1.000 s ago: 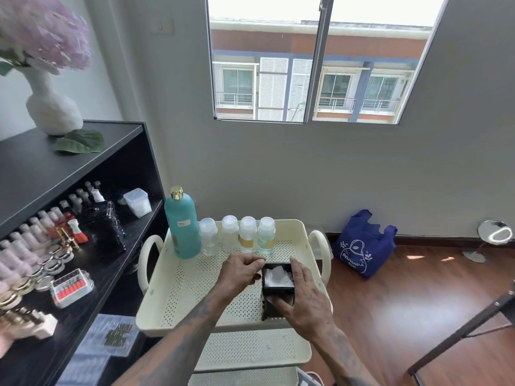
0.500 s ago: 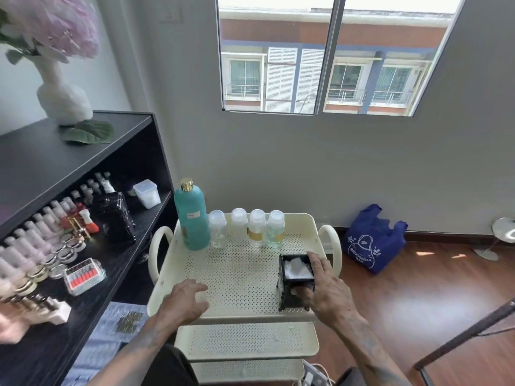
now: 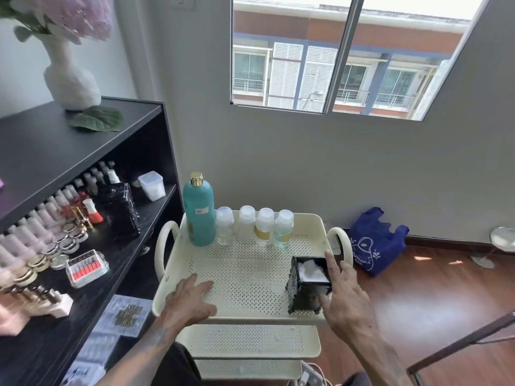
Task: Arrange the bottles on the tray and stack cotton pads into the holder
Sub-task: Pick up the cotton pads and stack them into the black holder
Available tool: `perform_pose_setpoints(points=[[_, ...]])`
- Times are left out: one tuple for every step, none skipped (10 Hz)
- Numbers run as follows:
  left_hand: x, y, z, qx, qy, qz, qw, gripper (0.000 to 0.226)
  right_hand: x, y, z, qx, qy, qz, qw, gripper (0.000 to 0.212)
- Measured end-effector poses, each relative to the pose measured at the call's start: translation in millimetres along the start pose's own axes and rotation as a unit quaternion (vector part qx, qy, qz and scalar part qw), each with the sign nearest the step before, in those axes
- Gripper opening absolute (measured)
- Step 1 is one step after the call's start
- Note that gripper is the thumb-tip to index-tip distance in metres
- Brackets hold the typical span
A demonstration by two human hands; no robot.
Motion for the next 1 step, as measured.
perform_pose_setpoints(points=[[0.2, -0.5, 1.6, -0.013, 0.0, 0.003, 1.0, 0.083, 33.8, 2.0, -13.4, -0.11, 0.078, 0.038, 0.99, 0.075]])
Point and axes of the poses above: each hand's wrist, its own z-axis towards the middle knuckle, its own y-axis out of the back of the hand, x = y × z, the point moved 5 cm from there along z, towards the middle knuckle, and after that the axes turned 10 degrees about z, right-handed, at the moved point
